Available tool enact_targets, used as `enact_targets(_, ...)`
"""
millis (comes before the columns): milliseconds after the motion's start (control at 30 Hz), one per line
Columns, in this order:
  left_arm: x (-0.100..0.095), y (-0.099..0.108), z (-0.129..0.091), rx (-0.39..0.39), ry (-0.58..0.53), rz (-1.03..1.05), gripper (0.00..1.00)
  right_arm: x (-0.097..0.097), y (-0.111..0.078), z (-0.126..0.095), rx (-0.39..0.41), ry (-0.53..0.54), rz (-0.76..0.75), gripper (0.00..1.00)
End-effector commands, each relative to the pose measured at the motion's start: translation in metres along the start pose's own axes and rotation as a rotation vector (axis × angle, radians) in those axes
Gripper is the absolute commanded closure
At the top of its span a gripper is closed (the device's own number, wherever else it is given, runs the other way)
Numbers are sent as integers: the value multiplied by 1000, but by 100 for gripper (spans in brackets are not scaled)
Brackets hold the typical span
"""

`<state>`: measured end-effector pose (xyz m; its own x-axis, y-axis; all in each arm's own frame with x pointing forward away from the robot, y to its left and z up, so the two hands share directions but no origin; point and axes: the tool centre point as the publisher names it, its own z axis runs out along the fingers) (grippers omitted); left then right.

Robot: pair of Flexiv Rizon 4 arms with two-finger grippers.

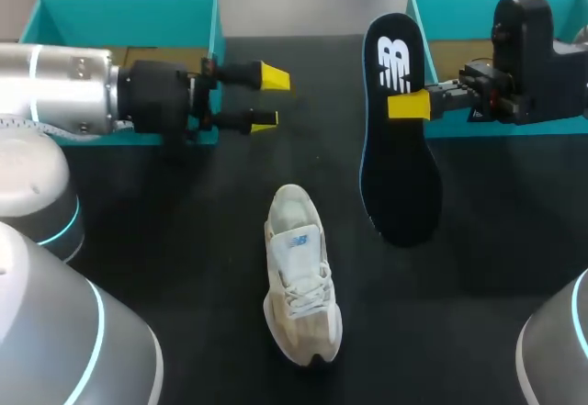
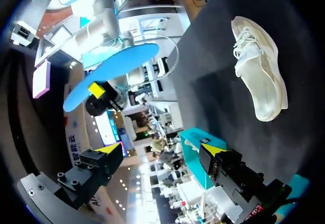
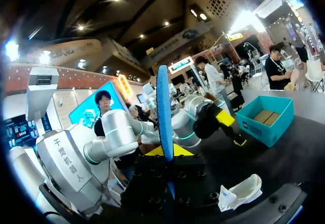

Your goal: Take the shoe out of the shoebox, open the shoe tongue, remove and reinsert the insole, then place the shoe into the shoebox

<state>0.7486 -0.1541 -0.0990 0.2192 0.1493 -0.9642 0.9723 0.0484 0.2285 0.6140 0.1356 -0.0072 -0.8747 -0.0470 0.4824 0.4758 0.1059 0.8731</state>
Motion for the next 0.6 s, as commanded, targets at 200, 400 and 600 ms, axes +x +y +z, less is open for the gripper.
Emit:
enact_targets(200,0,12,-3,34,-92,2,0,-2,1,2,2,1,1,100)
enact_targets(400,-3,11,-2,30,-122,15,0,-36,3,-2,1,21,72,100)
enact_targets(600,-5,10,-5,14,-125,15,0,-80,16,-16,-3,56,158,100)
